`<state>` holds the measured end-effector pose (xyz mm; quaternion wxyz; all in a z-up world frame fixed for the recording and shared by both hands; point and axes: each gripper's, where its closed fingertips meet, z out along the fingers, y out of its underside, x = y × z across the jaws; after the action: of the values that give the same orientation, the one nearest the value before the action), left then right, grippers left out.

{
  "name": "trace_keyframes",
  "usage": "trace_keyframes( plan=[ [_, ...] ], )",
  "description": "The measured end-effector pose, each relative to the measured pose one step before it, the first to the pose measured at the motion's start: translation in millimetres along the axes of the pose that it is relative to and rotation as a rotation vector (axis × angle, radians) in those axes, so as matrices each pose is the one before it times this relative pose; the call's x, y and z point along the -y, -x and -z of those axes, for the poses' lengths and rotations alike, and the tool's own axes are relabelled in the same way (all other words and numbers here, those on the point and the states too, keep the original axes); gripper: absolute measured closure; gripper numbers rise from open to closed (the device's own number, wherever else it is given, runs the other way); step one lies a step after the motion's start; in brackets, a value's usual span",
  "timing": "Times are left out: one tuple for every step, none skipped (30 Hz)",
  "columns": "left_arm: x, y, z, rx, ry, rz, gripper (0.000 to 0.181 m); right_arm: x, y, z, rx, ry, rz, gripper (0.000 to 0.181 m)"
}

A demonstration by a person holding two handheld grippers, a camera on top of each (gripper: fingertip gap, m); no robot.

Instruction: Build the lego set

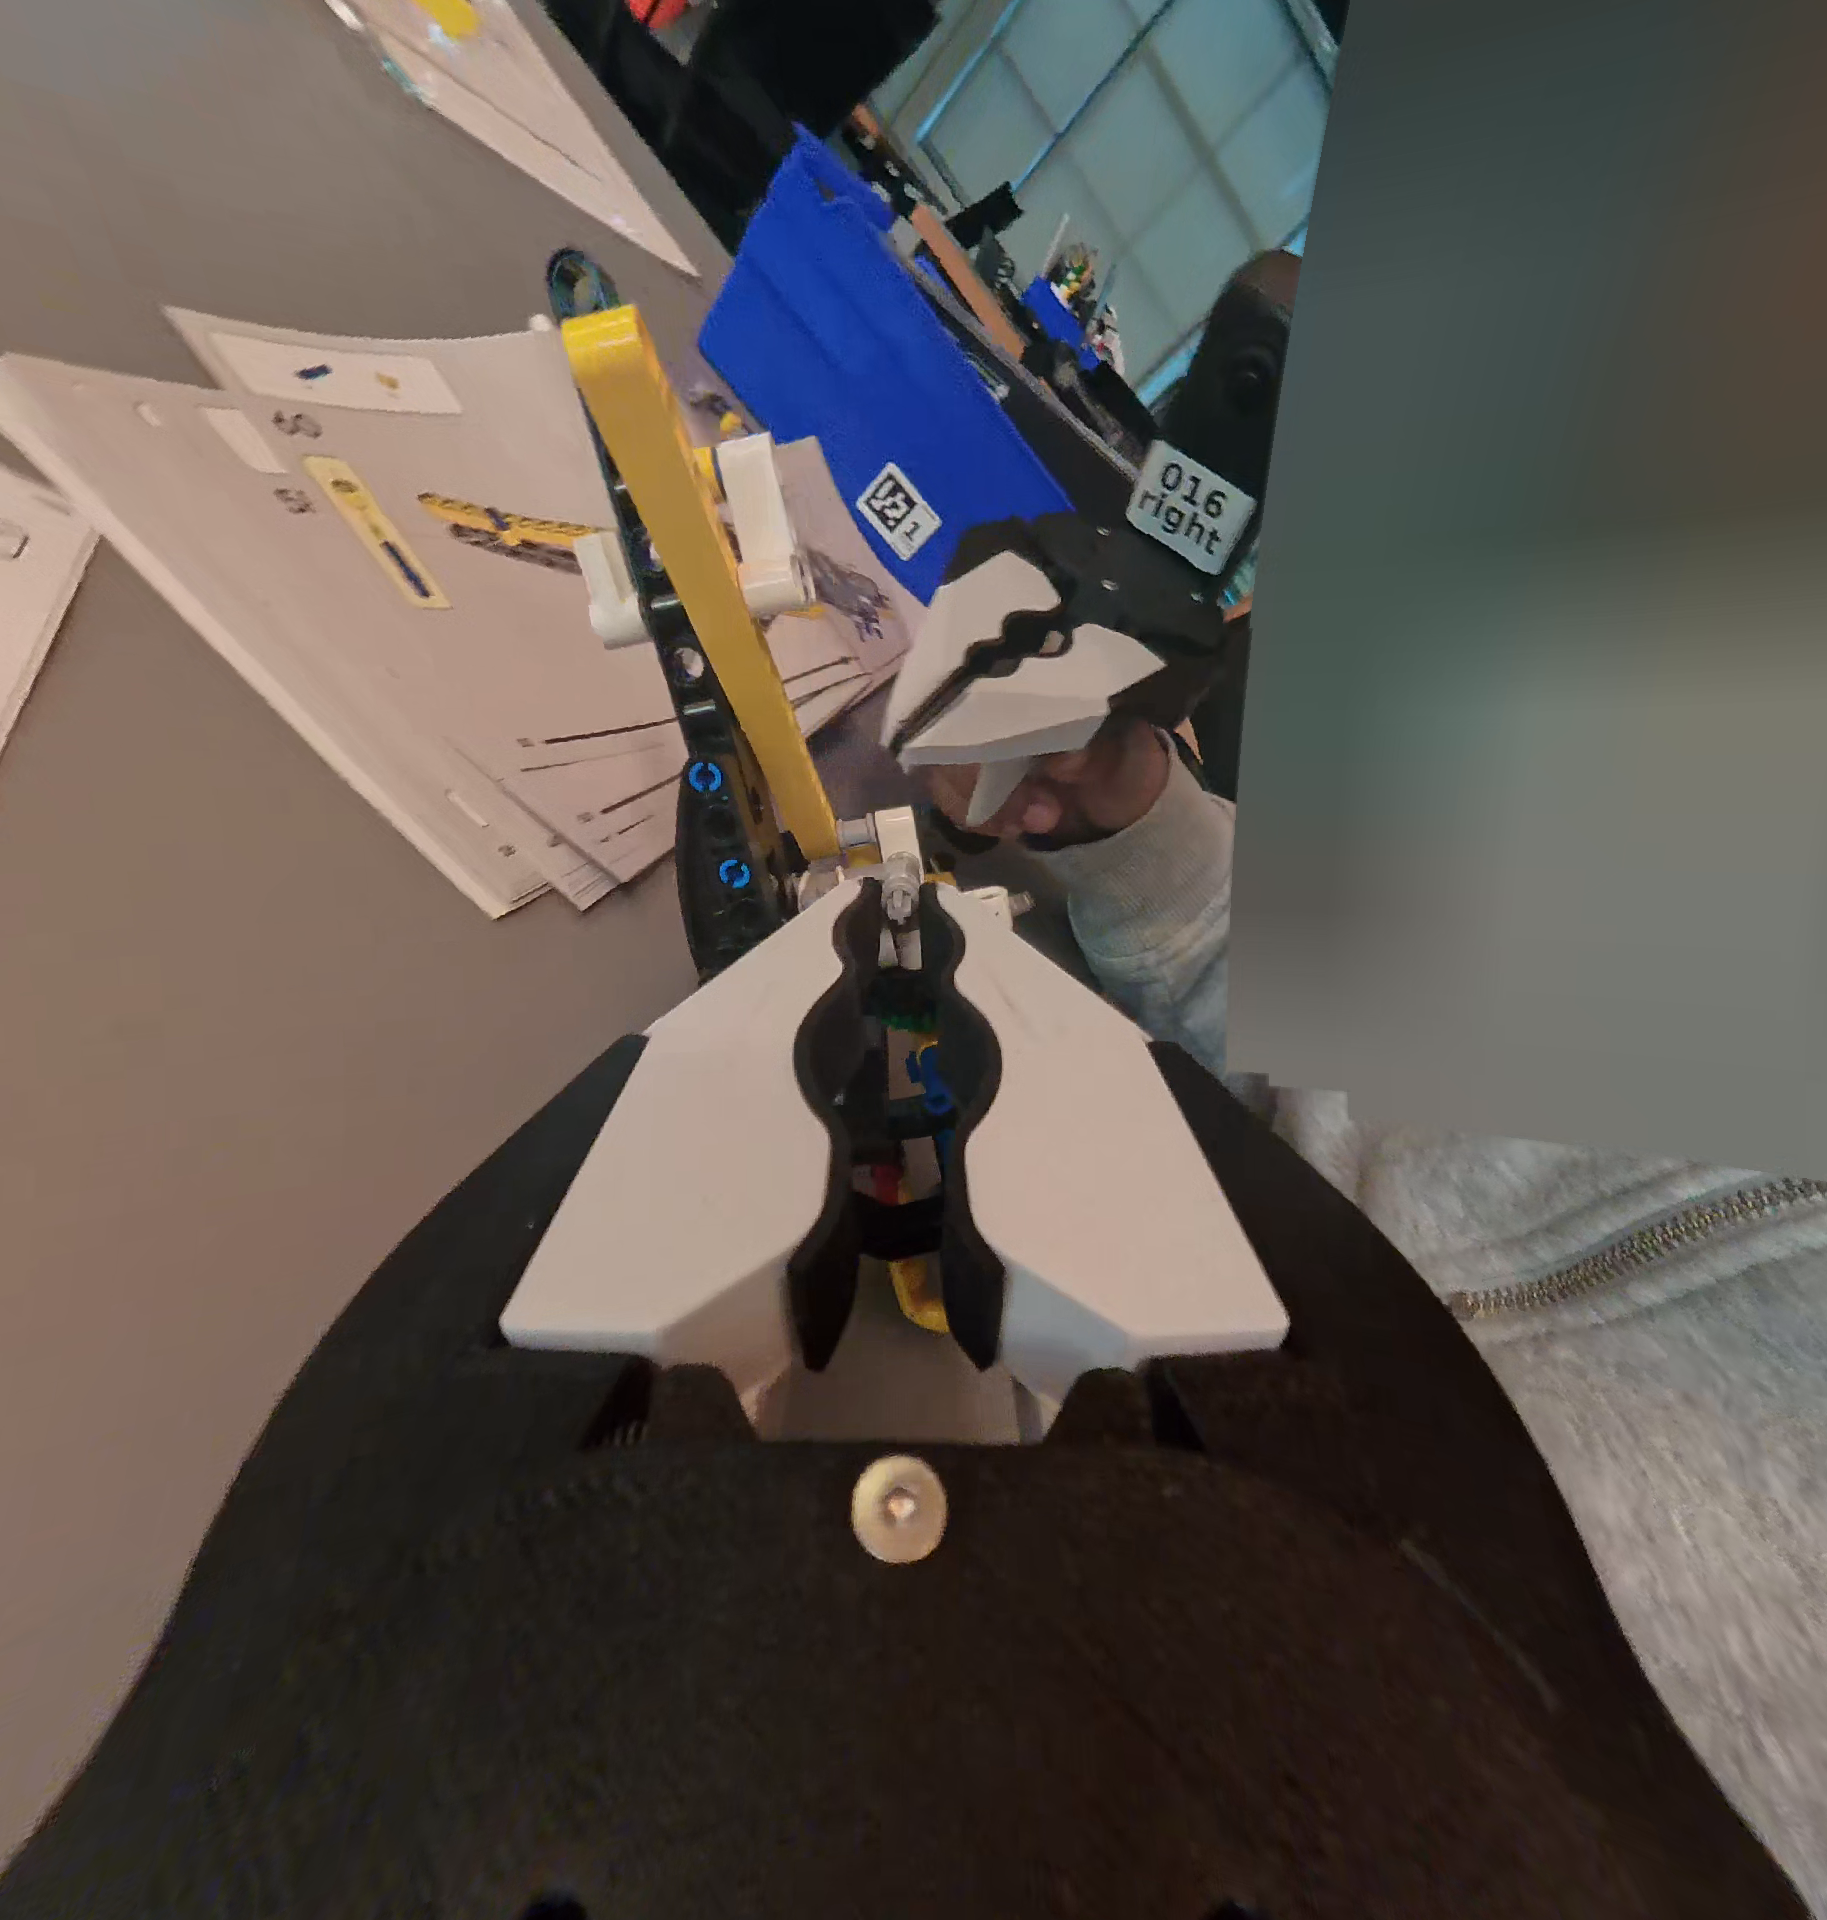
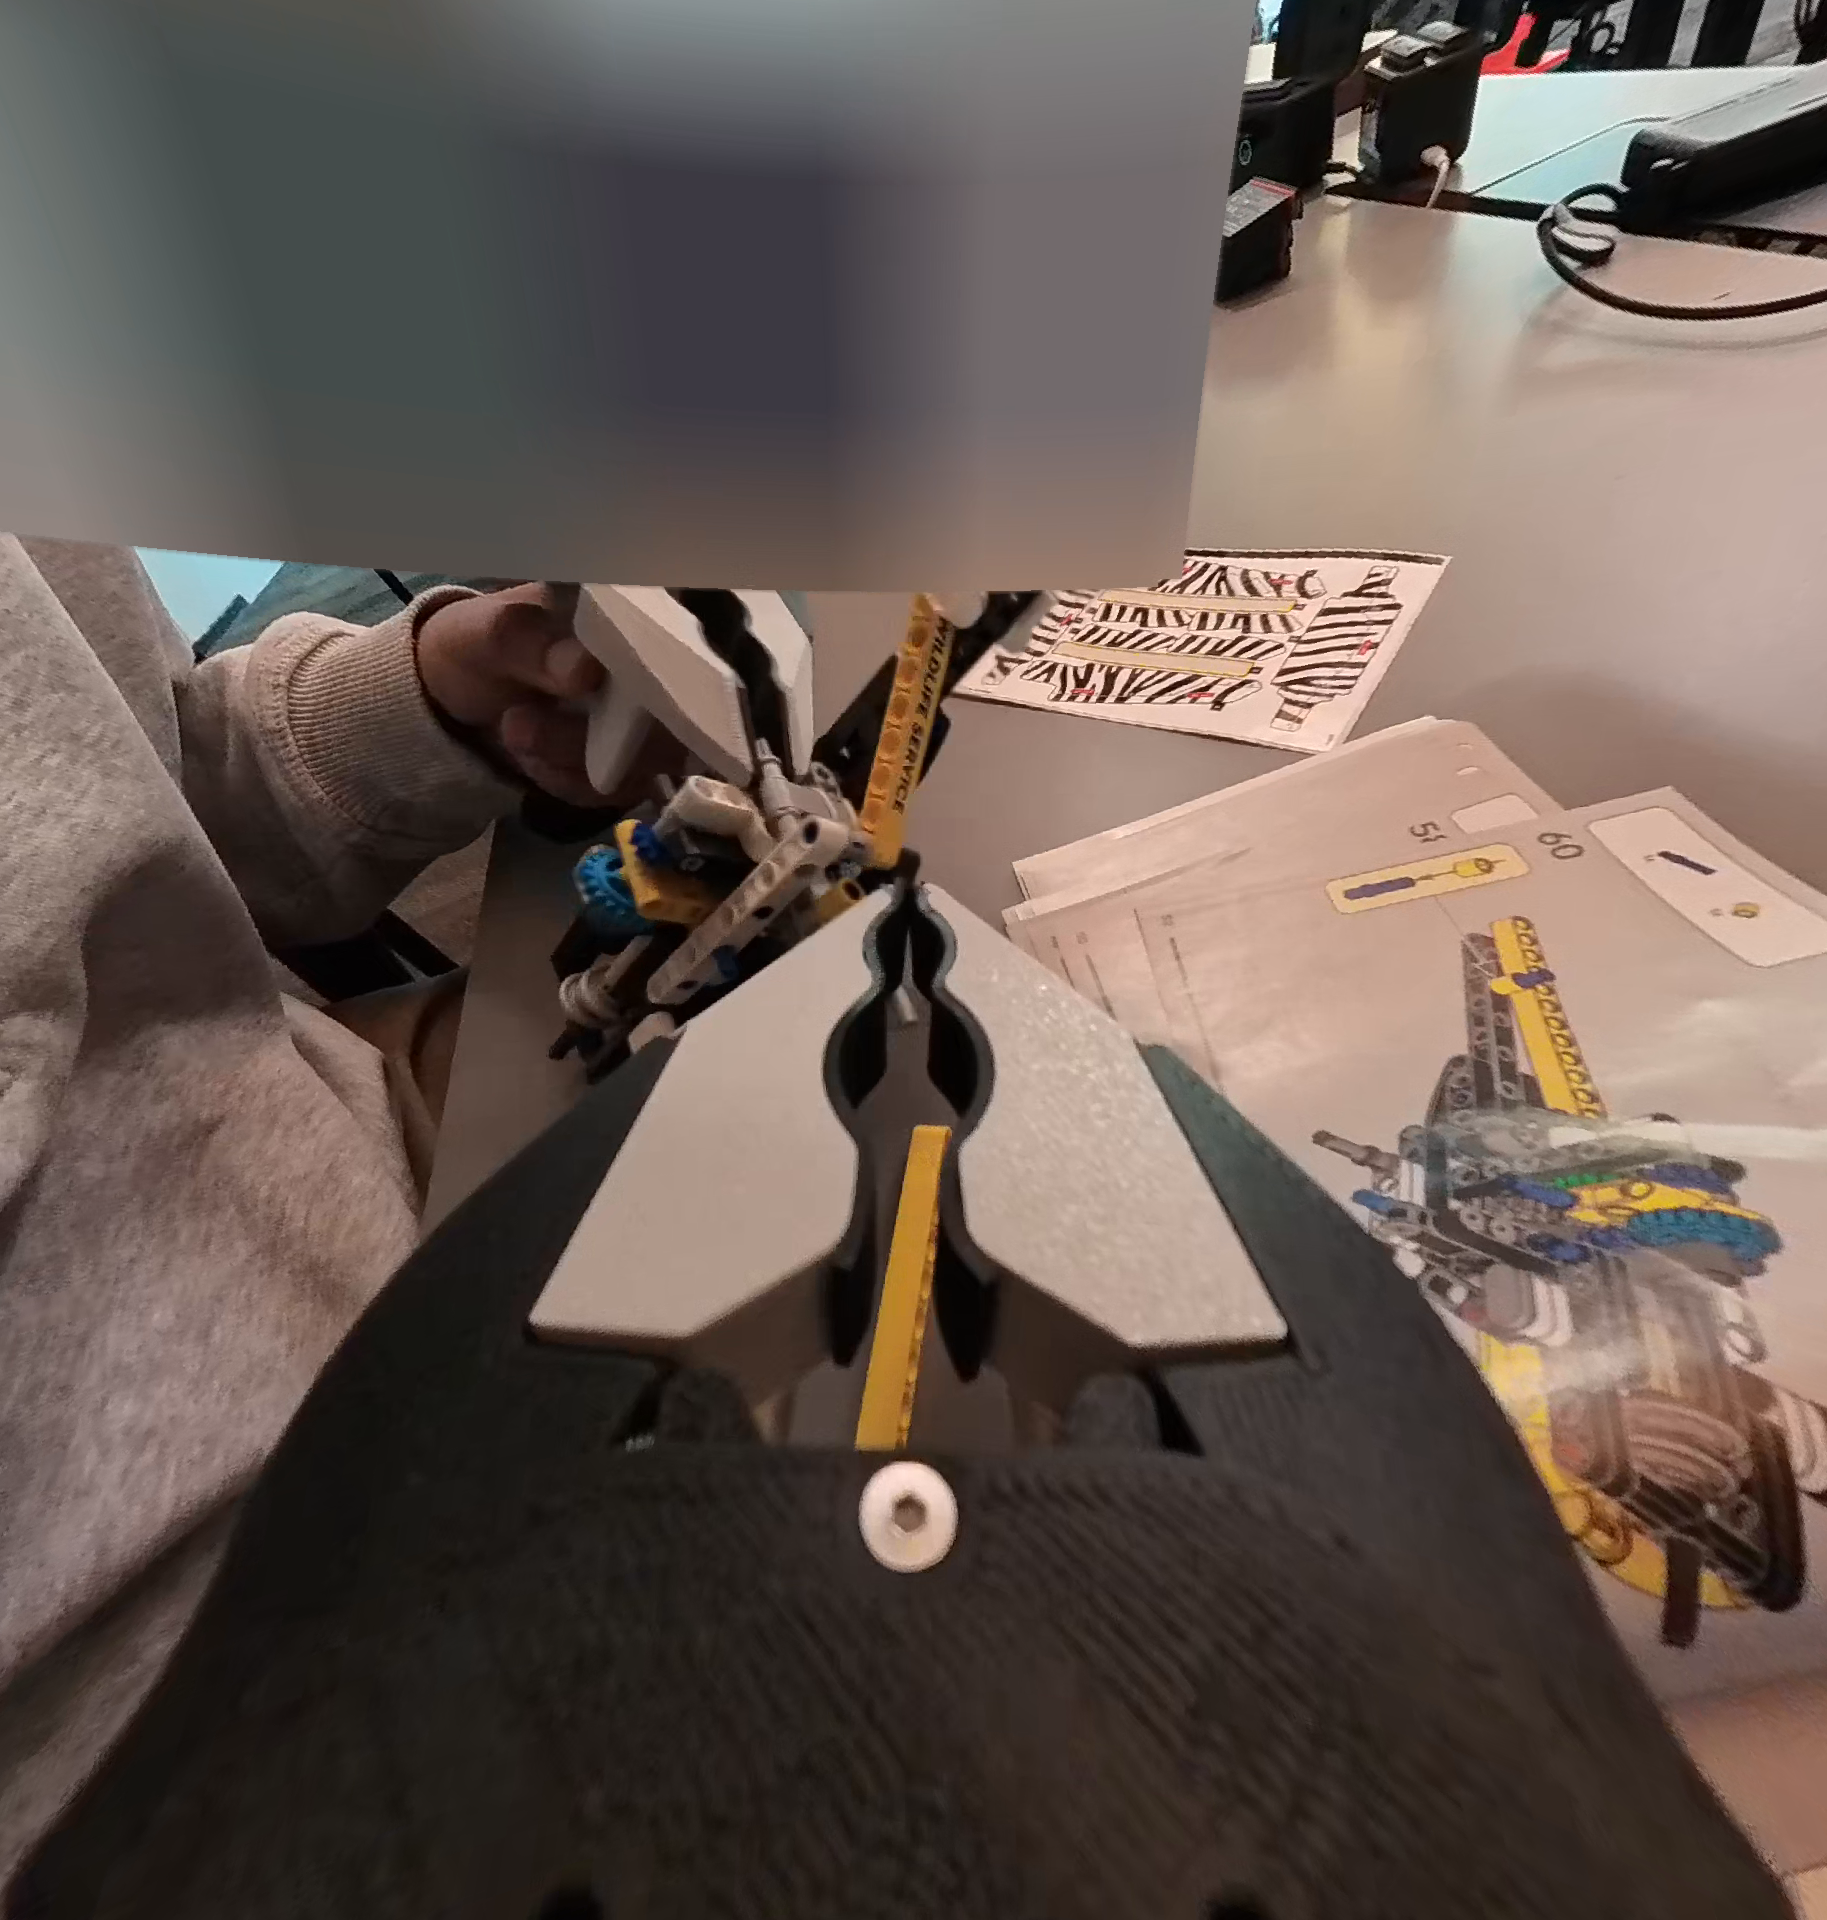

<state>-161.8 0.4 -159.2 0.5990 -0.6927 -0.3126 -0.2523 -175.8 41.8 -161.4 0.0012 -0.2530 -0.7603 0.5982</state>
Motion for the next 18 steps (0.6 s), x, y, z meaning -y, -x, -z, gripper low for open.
trace_keyframes(
  plan=[
    [0.58,4.25,1.22,0.0103,-0.0067,0.0256,0.178,0.38,-0.16,0.36,0.0005,-0.0027,-0.0043,0.181],
    [1.05,4.28,1.47,0.0102,-0.0093,0.0284,0.178,0.40,0.04,0.21,0.0006,-0.0031,-0.0035,0.181],
    [1.61,4.47,1.64,0.0099,-0.0127,0.0297,0.179,0.29,0.25,0.09,0.0008,-0.0017,-0.0026,0.181],
    [1.77,3.55,1.91,0.0045,-0.0136,0.0263,0.178,0.08,0.15,-0.05,-0.0001,0.0002,-0.0014,0.181],
    [1.64,2.96,1.88,0.0016,-0.0101,0.0249,0.179,-0.12,0.26,-0.09,-0.0005,0.0013,-0.0001,0.181],
    [1.37,2.68,1.88,0.0016,-0.0085,0.0197,0.179,-0.30,0.19,-0.16,-0.0008,0.0020,0.0003,0.181],
    [1.34,2.02,1.87,-0.0007,-0.0076,0.0137,0.179,-0.29,-0.06,-0.35,-0.0019,0.0019,-0.0006,0.181],
    [1.30,1.68,1.77,-0.0023,-0.0067,0.0117,0.178,-0.15,0.20,-0.33,-0.0001,0.0008,-0.0013,0.181],
    [1.37,1.85,1.76,-0.0006,-0.0082,0.0143,0.178,0.08,0.64,-0.28,0.0024,-0.0006,-0.0015,0.181],
    [1.29,1.93,1.44,-0.0009,-0.0078,0.0163,0.178,-0.02,0.51,-0.30,0.0025,-0.0009,-0.0020,0.181],
    [0.98,1.69,1.26,-0.0028,-0.0061,0.0155,0.178,0.01,0.42,-0.33,0.0019,-0.0008,-0.0032,0.181],
    [1.06,1.62,1.04,-0.0007,-0.0061,0.0136,0.178,-0.25,0.48,-0.42,0.0019,-0.0005,-0.0034,0.181],
    [1.10,1.35,0.75,0.0007,-0.0058,0.0118,0.178,-0.20,0.31,-0.38,0.0013,0.0001,-0.0029,0.181],
    [1.00,0.77,0.61,0.0002,-0.0054,0.0080,0.178,-0.29,0.14,-0.58,-0.0007,0.0003,-0.0036,0.181],
    [0.79,0.60,0.40,0.0014,-0.0041,0.0037,0.178,-0.31,-0.05,-0.91,-0.0022,0.0007,-0.0053,0.181],
    [0.51,0.93,0.21,0.0040,-0.0028,0.0028,0.178,-0.42,-0.16,-1.36,-0.0031,0.0011,-0.0066,0.181],
    [0.34,0.97,0.15,0.0043,-0.0020,0.0039,0.178,-0.31,0.21,-1.82,-0.0030,0.0006,-0.0077,0.181],
    [0.36,0.93,0.06,0.0034,-0.0013,0.0048,0.178,-0.84,0.68,-2.29,-0.0015,0.0042,-0.0063,0.181]
  ],
)
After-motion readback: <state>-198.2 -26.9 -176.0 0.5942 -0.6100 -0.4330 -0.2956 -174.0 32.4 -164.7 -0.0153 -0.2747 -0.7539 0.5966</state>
